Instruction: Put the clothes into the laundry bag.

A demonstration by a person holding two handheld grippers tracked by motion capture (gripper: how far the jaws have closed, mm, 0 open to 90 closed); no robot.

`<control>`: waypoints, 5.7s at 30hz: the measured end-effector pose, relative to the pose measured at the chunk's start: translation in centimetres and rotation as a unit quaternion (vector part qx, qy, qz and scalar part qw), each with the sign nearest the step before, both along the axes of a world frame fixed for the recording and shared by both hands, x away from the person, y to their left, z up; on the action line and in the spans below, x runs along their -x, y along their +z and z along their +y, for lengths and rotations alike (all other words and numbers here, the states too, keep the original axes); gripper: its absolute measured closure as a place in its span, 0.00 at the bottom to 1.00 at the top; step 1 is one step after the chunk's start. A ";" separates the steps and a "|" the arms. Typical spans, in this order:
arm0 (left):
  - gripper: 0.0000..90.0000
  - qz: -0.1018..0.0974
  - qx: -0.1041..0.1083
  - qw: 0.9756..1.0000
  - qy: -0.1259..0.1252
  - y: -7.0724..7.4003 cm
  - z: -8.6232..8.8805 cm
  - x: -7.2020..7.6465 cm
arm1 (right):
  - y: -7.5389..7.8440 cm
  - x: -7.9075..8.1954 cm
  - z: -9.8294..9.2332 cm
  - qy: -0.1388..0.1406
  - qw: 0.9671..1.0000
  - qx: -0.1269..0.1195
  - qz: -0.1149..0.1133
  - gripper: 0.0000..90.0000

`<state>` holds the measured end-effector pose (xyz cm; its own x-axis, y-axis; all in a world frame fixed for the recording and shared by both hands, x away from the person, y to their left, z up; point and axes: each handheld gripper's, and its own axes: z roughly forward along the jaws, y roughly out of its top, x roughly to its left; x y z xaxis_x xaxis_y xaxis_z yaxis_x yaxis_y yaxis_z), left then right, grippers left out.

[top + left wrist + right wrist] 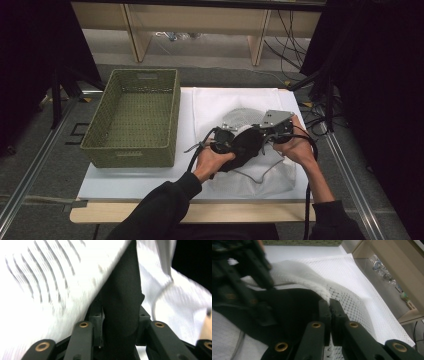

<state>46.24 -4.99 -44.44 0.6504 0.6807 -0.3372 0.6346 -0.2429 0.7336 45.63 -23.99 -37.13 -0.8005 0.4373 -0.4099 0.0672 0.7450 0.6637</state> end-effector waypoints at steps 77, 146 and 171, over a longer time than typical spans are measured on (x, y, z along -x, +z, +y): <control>0.96 -0.014 -0.173 0.980 -0.098 -1.8 12.3 8.6 | -2.0 2.5 1.2 0.019 0.998 0.041 0.036 1.00; 0.22 -0.074 -0.108 0.990 -0.044 -1.3 16.9 10.8 | -7.4 4.8 0.1 0.036 0.993 0.047 0.102 0.78; 0.22 -0.090 -0.087 0.992 -0.015 -0.6 18.3 10.9 | -5.6 3.9 -3.9 -0.113 0.987 -0.085 0.078 0.49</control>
